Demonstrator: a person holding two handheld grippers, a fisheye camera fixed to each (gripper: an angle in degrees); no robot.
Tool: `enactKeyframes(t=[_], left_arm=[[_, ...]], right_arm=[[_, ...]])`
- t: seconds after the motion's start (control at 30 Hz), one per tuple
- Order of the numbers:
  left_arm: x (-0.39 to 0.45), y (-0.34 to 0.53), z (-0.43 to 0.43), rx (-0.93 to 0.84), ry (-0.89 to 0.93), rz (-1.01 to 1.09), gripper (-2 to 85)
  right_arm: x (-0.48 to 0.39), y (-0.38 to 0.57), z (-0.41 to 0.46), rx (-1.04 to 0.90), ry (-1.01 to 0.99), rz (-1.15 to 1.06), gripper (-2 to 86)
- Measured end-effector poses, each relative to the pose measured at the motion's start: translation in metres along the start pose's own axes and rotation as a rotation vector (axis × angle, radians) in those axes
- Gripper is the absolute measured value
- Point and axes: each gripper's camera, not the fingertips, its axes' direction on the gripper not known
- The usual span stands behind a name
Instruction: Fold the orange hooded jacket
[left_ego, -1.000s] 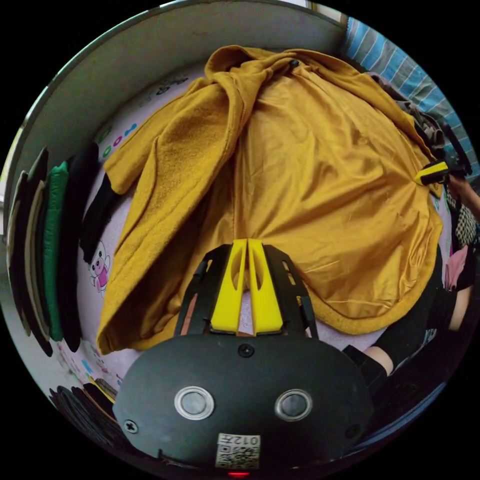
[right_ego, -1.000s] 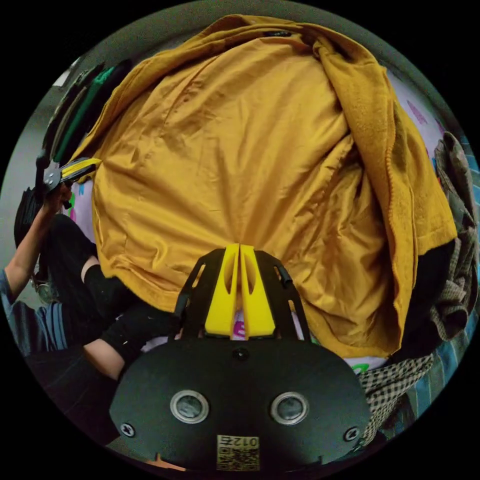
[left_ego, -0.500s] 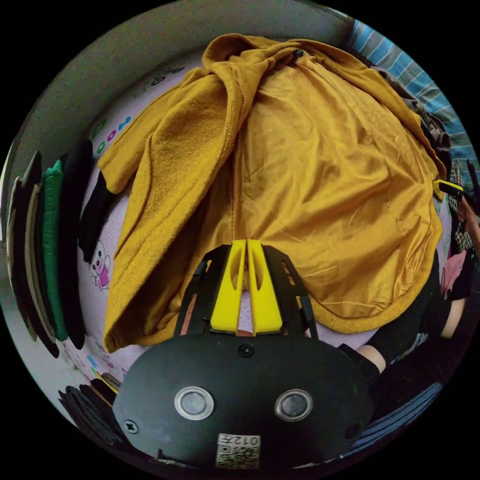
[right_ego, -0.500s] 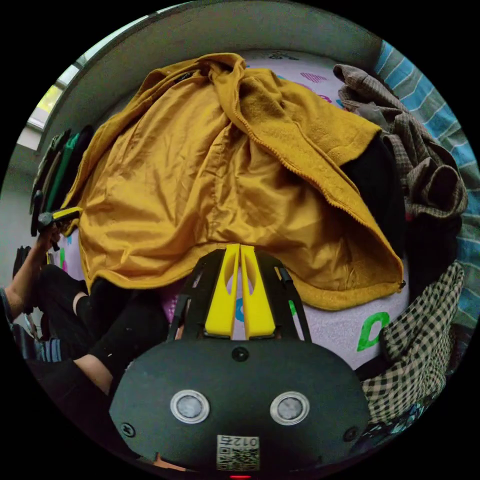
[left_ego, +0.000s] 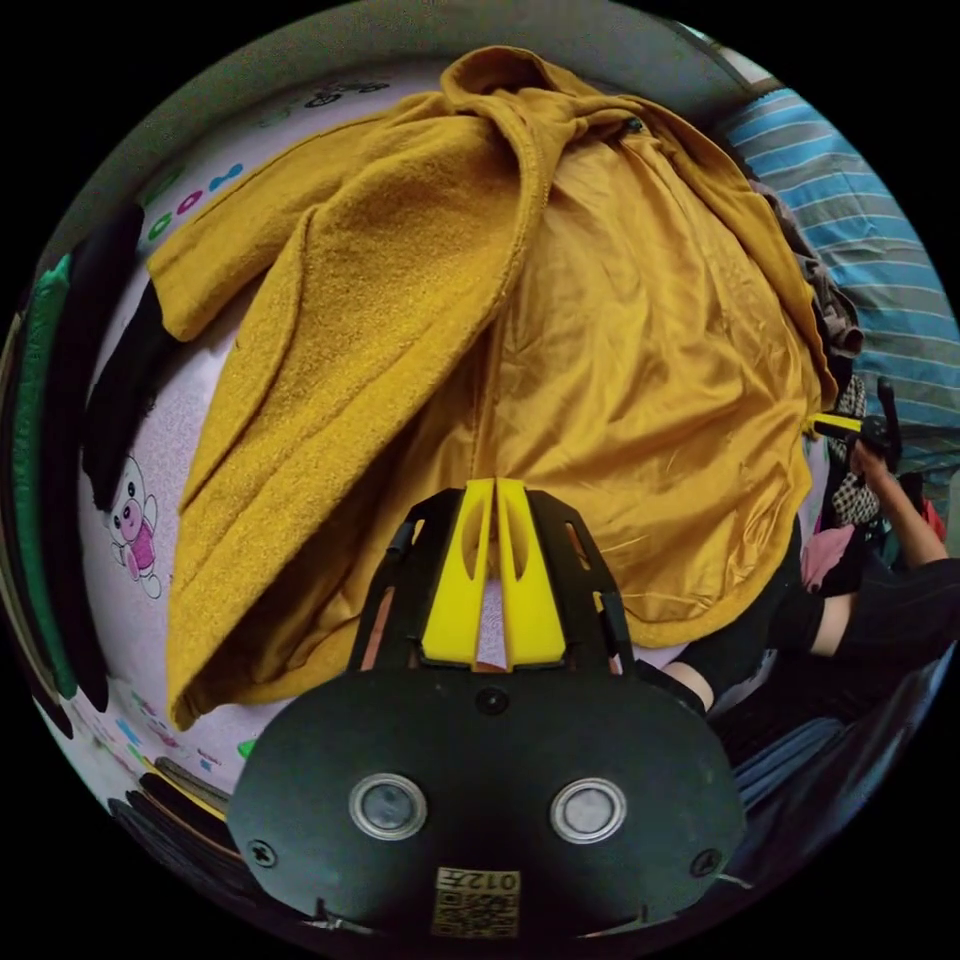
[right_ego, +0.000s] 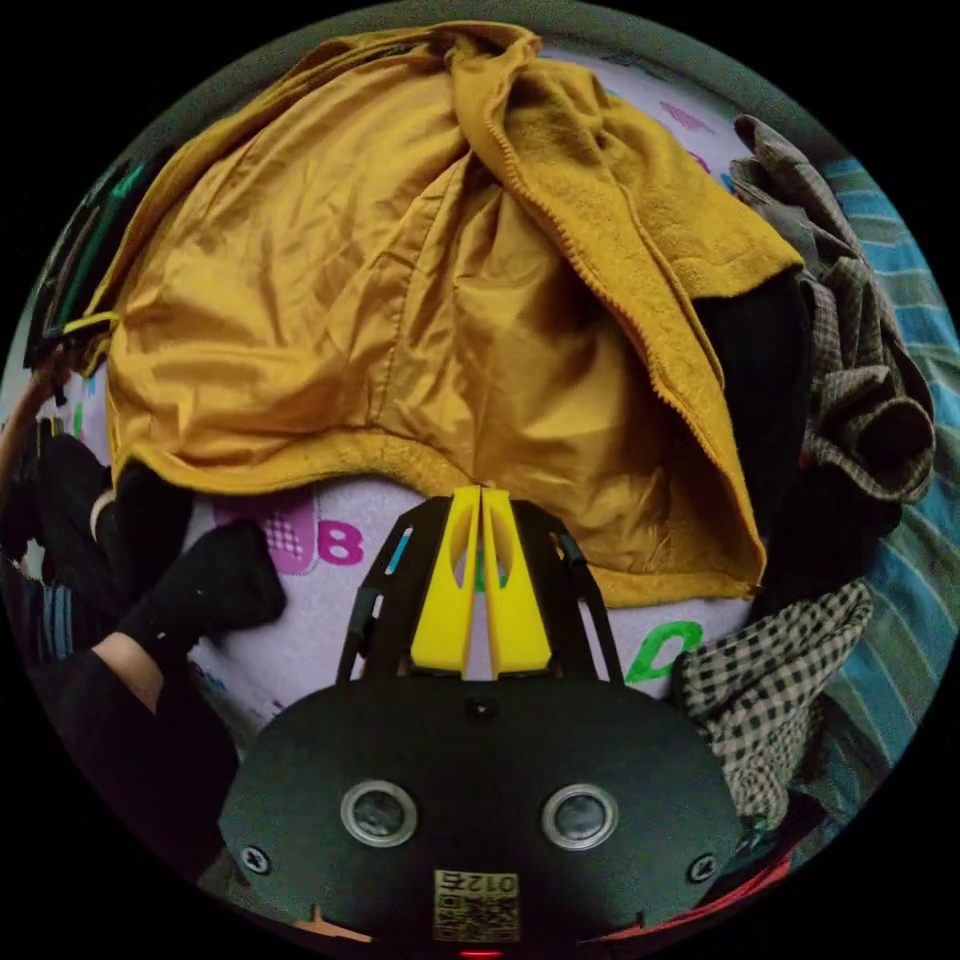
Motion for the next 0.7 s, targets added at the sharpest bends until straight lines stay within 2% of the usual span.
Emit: enactKeyframes(t=[0.23, 0.3, 0.4, 0.5, 0.57, 0.7], left_arm=[[-0.014, 0.02, 0.006, 0.029, -0.008, 0.056, 0.0], [-0.019, 0.027, 0.009, 0.043, 0.004, 0.053, 0.0], [-0.022, 0.043, 0.013, 0.087, -0.023, 0.1, 0.1], [-0.019, 0.056, 0.016, 0.113, -0.08, 0.155, 0.1], [-0.017, 0.062, 0.015, 0.091, -0.082, 0.117, 0.2], [-0.001, 0.093, -0.014, 0.221, 0.014, 0.118, 0.3]], right_arm=[[-0.029, -0.004, 0.0, -0.154, 0.151, 0.016, -0.9], [-0.046, -0.006, -0.013, -0.082, 0.178, 0.034, -0.9], [-0.093, -0.003, -0.036, 0.061, 0.056, 0.012, -0.9], [-0.141, 0.006, -0.033, 0.079, 0.076, -0.041, -1.0], [-0.158, 0.012, -0.026, 0.068, 0.081, -0.049, -1.0], [-0.16, 0.024, 0.005, -0.156, 0.114, 0.009, -1.0]])
